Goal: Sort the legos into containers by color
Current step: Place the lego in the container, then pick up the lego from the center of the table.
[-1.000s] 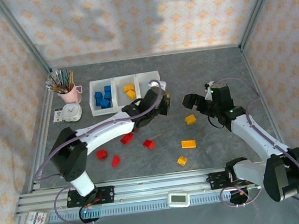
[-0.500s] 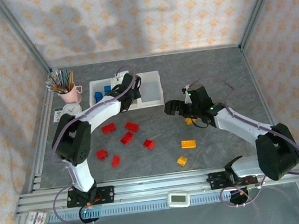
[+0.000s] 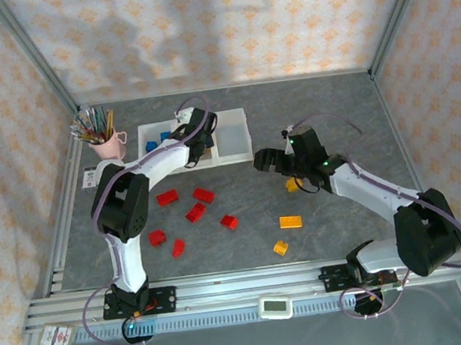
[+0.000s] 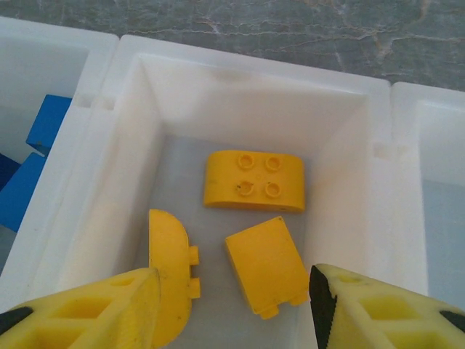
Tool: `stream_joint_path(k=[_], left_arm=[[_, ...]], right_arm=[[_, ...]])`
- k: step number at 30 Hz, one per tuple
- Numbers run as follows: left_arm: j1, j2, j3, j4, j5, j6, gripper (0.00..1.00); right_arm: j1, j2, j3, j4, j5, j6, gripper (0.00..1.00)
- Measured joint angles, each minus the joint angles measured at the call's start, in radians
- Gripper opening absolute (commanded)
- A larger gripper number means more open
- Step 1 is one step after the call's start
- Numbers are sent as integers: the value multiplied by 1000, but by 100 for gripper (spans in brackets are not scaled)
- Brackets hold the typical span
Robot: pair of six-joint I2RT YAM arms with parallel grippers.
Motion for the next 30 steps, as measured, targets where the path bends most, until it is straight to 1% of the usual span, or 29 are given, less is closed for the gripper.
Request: stream_joint_path(k=[3,5,8,13,17,21,26,30], left_arm=[[-8,-64,-33,4,33,1,60],[-28,-115,-55,9,53,4,60],[-91,-180,-82,43,93,25,61],[-238,-228,-146,136,190,93,62],[-345,-228,-229,229,241,144,63],[-414,-210,-307,335,300,201,64],[-456,-105,-307,457,349,268,67],[-462,-1,-290,497,377,314,69]], right_arm=[[-21,-35,0,-14,9,1,100],[-47,-65,0,-20,10,2,100],[-101,-115,-5,-32,10,5,100],[-190,-214,-45,-84,14,5,100],[-230,-289,-82,-140,32,7,100],[-262,-352,-130,-191,54,24,100],[-286,-391,-170,-229,81,53,100],[-290,-403,-176,-230,89,69,100]])
